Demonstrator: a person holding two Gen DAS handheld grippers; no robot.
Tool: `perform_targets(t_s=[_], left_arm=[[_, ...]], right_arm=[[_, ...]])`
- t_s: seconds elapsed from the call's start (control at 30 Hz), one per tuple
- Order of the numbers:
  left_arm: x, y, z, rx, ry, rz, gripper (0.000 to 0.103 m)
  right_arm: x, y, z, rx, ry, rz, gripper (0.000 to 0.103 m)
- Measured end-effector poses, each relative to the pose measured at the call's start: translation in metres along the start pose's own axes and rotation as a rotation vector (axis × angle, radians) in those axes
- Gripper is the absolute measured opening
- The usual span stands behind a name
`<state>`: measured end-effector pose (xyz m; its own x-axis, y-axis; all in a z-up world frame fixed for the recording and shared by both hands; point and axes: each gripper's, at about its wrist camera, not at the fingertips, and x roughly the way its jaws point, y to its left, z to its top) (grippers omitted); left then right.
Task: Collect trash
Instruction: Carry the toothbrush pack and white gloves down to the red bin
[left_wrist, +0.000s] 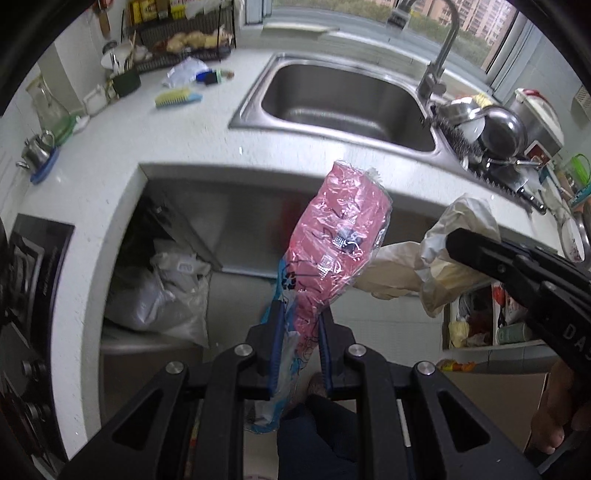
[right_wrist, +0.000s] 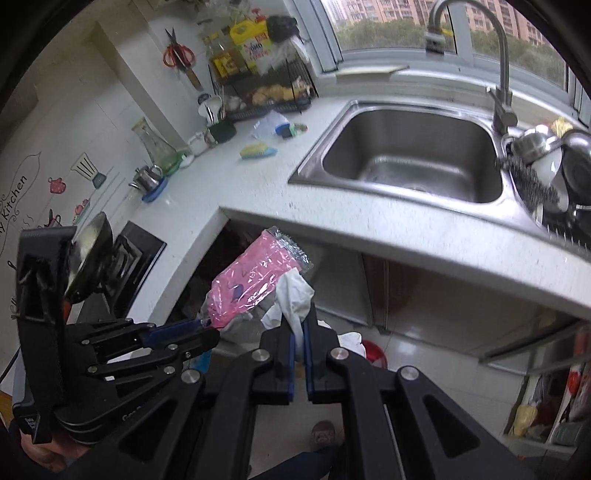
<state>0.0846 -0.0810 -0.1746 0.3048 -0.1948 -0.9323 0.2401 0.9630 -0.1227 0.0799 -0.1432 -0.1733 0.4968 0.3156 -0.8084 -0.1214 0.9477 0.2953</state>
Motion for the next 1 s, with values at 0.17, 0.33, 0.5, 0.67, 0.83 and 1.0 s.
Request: perform_targets(t_s=[0.17,0.33,0.5,0.67,0.83,1.0], left_arm=[[0.036,0.004,-0.012,-0.011,0.063,-0.01,0.015],[0.083,0.012,-0.023,-0.026,0.126,-0.021,0.015],[0.137,0.021,-0.035,-0.031,0.184,-0.014,0.015],[0.207,0.034,-0.05,-0.057,0.242,-0.027,0.015],[0.29,0.041,-0.067,-0.063,0.285,-0.025,0.015],[0.368,0.049,-0.088,-0.053,0.315,-0.03,0.015]], right_arm=[[0.022,-0.004,-0.013,0.027,0.051,-0.011,0.004],[0.059,-0.017,-0.03,0.051,0.108,-0.033,0.004],[0.109,-0.035,-0.049,0.077,0.158,-0.048,0.004],[0.165,-0.057,-0.074,0.125,0.207,-0.068,0.004],[0.224,-0.084,-0.105,0.169,0.249,-0.075,0.004],[0.286,-0.113,-0.134,0.206,0.309,-0.09,0.004]])
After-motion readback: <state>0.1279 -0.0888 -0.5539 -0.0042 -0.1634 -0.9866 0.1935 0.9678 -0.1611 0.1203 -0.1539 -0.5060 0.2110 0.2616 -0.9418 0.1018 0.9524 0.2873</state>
